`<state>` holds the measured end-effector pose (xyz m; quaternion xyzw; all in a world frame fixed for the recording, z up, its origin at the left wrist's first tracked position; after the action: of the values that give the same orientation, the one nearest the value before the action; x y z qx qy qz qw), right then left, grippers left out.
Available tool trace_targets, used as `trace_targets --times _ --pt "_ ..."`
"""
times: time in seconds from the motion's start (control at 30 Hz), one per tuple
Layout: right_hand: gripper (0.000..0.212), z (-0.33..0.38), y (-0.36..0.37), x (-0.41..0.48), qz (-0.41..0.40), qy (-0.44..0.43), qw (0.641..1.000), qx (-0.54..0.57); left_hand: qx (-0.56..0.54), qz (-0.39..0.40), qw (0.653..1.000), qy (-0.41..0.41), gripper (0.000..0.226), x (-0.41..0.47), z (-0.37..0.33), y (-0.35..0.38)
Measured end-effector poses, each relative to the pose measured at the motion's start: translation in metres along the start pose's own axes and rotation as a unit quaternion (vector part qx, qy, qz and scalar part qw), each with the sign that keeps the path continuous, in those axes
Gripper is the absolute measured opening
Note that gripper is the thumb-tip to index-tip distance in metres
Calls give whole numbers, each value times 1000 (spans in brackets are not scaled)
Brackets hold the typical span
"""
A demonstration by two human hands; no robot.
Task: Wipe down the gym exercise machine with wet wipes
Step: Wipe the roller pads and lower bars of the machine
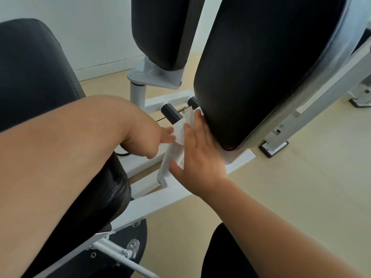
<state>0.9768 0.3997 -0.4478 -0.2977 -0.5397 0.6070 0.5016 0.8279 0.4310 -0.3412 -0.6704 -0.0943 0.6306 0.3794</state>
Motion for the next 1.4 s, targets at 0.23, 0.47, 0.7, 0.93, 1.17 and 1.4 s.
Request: trace_targets --times 0.23,0.47,0.7,0.93,1.17,1.4 --pt "109 9 6 -23 23 -35 999 -28 24 -19 1000 -4 75 4 -1 0" --pt "114 10 -1 11 70 -5 997 -12 -1 -6 1000 -7 79 2 -2 0" --pt "120 -7 -9 5 39 -64 997 8 14 0 1000 0 81 2 -2 -2" --pt "109 5 -4 12 85 -72 993 -26 -12 20 1000 10 84 1 -2 -3" --pt "118 0 -20 57 161 -33 979 -120 10 5 1000 -1 82 1 -3 0" --pt "125 22 -13 16 134 -26 990 -38 -33 16 999 1 86 2 -4 -4"
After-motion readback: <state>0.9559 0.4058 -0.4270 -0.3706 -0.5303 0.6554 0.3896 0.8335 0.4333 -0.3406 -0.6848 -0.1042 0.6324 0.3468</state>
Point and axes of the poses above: each hand's wrist, its own x-axis towards the middle knuckle, its own y-axis out of the palm, z = x × y, the point moved 2 cm from there along x, towards the middle knuckle, and after that the axes turned 3 degrees about x, right-handed, at the moved point
